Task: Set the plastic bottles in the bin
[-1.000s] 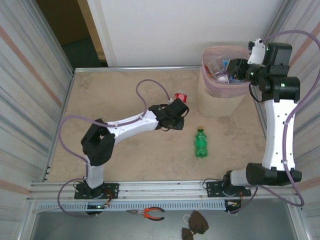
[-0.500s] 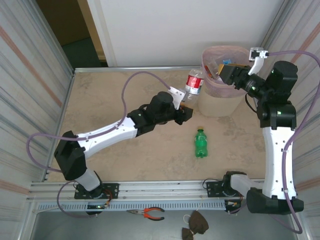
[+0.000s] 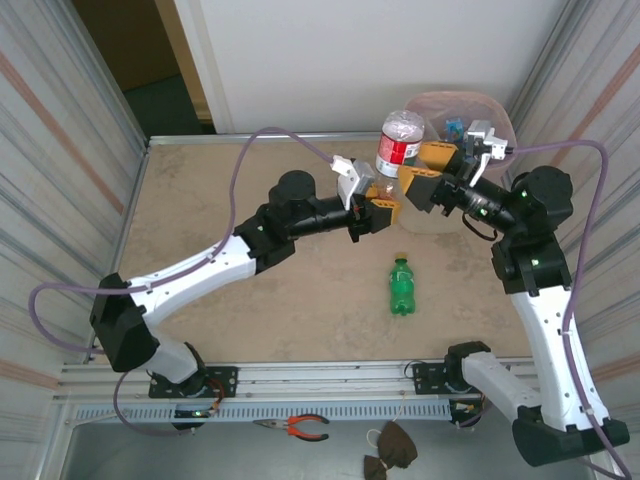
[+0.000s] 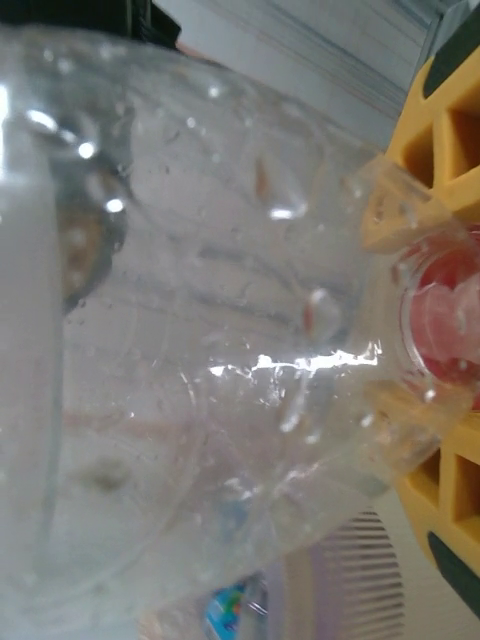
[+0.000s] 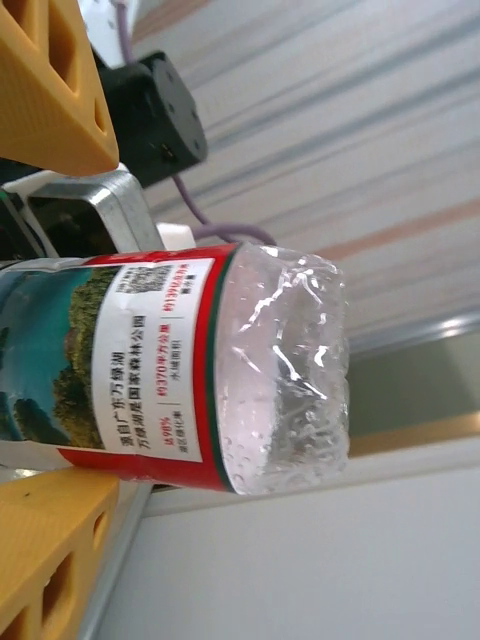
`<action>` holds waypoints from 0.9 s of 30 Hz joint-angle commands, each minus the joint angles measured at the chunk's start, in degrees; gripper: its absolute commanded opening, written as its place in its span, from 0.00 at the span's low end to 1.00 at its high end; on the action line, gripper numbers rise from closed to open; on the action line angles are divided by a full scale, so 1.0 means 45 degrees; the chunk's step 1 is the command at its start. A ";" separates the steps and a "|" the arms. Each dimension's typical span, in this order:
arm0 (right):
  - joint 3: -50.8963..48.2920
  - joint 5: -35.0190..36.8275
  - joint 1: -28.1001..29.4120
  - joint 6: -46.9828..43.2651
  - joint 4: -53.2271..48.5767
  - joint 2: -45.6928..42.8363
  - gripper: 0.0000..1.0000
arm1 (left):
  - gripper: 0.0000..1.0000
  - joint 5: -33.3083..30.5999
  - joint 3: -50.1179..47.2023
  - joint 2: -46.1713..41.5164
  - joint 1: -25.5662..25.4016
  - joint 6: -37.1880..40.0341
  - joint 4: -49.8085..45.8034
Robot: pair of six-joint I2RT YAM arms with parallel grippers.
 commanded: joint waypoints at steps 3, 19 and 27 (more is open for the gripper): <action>0.0104 -0.0503 0.1275 -0.1920 0.0248 -0.0353 0.74 | 0.21 0.2706 0.0871 -0.0632 0.0002 0.1386 0.0776; 0.0808 -0.0100 0.2546 -0.2460 -0.0076 -0.0121 0.62 | 0.20 0.3395 0.1150 -0.0940 -0.0047 0.2005 0.0573; 0.0978 0.0375 0.2746 -0.2524 -0.0053 -0.0104 0.57 | 0.42 0.2860 0.0829 -0.1193 -0.0042 0.1987 0.0775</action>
